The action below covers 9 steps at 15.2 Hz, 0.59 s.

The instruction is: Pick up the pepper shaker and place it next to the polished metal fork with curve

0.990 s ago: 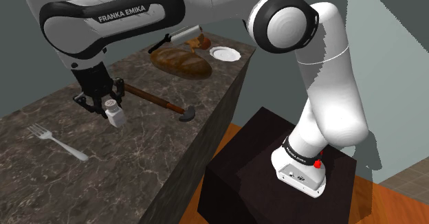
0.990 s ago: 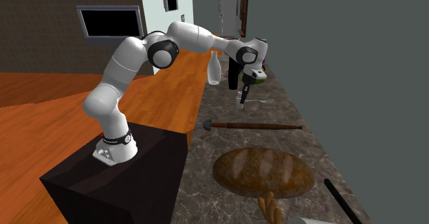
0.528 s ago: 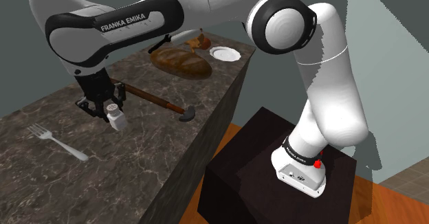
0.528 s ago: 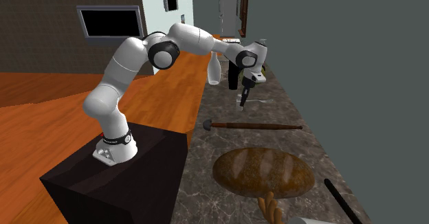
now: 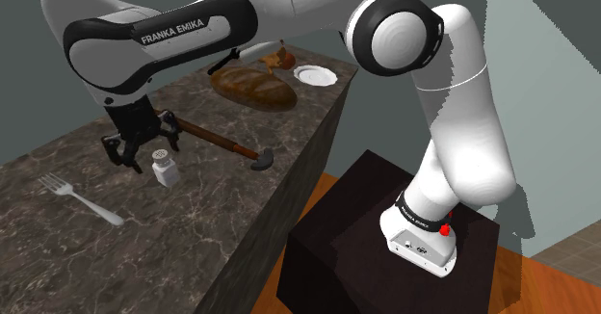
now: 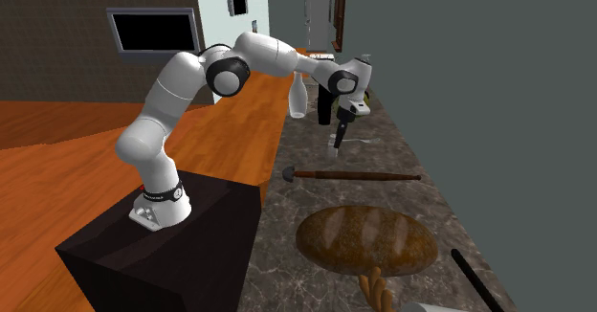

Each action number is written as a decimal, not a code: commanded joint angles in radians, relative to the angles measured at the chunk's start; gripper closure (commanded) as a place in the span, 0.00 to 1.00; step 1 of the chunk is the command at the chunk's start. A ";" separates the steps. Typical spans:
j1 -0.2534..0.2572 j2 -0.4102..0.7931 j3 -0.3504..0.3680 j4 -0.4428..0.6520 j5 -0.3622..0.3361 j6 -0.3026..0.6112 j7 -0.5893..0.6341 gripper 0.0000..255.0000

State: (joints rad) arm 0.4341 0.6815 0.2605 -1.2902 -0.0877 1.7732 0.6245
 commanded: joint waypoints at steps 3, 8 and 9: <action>0.004 0.004 0.000 0.075 0.001 -0.070 -0.002 0.00; 0.011 0.016 0.000 0.154 0.000 -0.137 -0.004 0.00; 0.011 0.016 0.000 0.154 0.000 -0.137 -0.004 0.00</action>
State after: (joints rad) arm 0.4444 0.6972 0.2604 -1.1378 -0.0878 1.6379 0.6206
